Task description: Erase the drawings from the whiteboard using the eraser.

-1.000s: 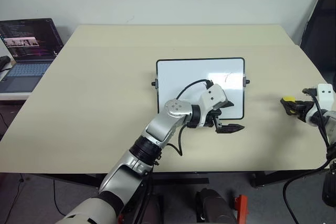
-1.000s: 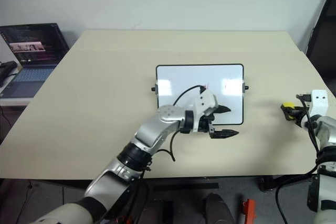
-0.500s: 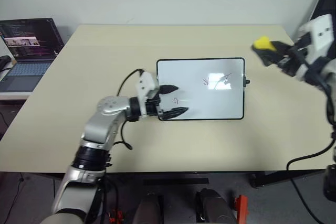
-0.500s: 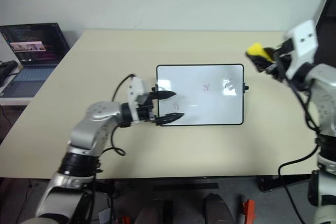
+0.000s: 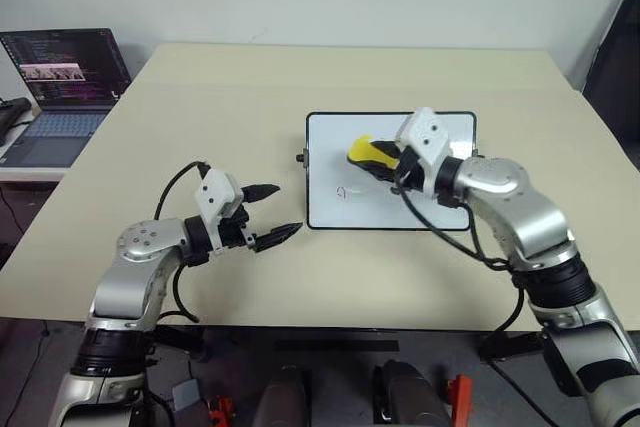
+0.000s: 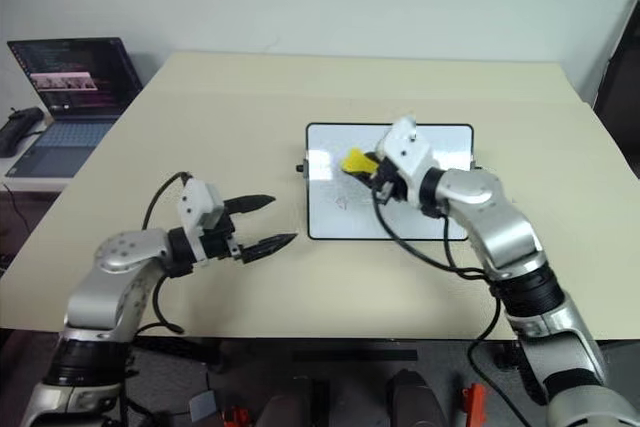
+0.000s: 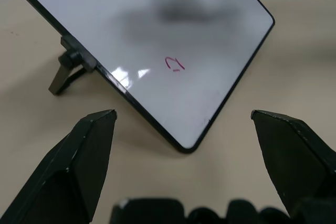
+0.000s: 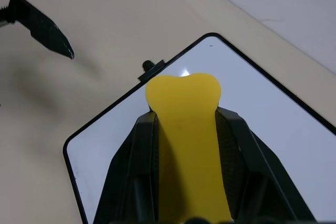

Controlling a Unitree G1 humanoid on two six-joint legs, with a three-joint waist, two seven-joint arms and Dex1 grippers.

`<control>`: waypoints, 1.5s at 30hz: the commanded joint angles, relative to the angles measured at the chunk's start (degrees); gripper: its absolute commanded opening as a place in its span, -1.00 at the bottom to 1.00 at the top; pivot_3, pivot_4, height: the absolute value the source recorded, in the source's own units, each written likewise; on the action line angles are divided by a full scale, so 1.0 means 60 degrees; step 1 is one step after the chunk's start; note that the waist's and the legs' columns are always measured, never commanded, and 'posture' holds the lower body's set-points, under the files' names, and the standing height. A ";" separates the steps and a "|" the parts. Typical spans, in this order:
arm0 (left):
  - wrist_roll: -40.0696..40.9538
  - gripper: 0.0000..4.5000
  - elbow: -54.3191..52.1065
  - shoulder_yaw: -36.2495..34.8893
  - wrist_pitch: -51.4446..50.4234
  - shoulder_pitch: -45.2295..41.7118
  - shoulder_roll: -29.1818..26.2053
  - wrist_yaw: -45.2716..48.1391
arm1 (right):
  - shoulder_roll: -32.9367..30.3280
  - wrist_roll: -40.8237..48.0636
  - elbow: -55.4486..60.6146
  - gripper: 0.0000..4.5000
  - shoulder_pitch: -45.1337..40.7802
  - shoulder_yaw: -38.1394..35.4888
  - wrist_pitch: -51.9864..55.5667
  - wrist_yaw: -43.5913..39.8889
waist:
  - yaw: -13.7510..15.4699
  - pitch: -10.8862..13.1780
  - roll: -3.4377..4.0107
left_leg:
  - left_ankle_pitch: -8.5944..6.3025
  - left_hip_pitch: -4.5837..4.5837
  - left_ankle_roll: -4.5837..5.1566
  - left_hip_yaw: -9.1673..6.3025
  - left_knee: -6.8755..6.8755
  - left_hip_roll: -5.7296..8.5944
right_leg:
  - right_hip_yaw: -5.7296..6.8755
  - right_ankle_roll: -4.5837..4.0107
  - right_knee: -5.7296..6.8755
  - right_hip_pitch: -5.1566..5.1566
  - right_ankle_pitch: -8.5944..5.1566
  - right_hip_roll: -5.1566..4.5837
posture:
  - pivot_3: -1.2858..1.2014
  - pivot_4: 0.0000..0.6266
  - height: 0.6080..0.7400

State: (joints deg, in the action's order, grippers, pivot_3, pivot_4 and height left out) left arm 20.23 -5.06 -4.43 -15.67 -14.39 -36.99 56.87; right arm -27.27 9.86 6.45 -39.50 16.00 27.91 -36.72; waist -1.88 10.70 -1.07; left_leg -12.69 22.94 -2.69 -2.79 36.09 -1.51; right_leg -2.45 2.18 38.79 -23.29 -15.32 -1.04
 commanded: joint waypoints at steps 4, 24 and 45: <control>-0.0052 1.00 -0.0462 -0.0254 0.0183 0.0375 -0.0582 0.0034 | 0.0371 -0.1137 -0.0865 -0.49 -0.0100 0.0258 -0.1492 0.0153 | -0.0004 0.0000 -0.0001 | 0.0000 -0.0003 0.0000 0.0001 0.0000 -0.0002 | 0.0000 -0.0003 0.0004 -0.0001 -0.0001 0.0001 | 0.03 -0.52 1.00; 0.0476 1.00 -0.0788 -0.0289 -0.0150 0.0556 -0.0660 0.0099 | 0.1524 -0.2460 -0.3930 -0.49 -0.0987 0.0314 -0.3272 0.0376 | -0.0023 0.0001 -0.0002 | 0.0000 -0.0007 0.0000 0.0002 -0.0002 -0.0004 | 0.0000 -0.0010 0.0010 -0.0001 -0.0003 0.0003 | 0.03 -0.52 1.00; 0.0448 1.00 -0.1284 -0.0131 -0.0653 0.0336 -0.0706 -0.0218 | 0.1106 -0.4099 -0.6190 -0.49 0.0126 0.1741 -0.4864 -0.0795 | -0.0113 -0.0078 -0.0094 | -0.0002 -0.0364 -0.0006 -0.0024 -0.0004 -0.0023 | -0.0022 -0.0077 0.0002 0.0276 -0.0074 -0.0014 | 0.03 -0.52 1.00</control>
State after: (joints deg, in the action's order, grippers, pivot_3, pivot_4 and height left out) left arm 22.75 -11.36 -4.67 -19.73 -10.81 -40.49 55.68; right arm -19.11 -12.24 -26.11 -40.49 25.75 -4.79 -40.49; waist -2.56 10.23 -1.63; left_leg -12.70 20.77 -2.73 -2.93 36.06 -1.65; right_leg -2.59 1.72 38.81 -21.64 -15.76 -1.14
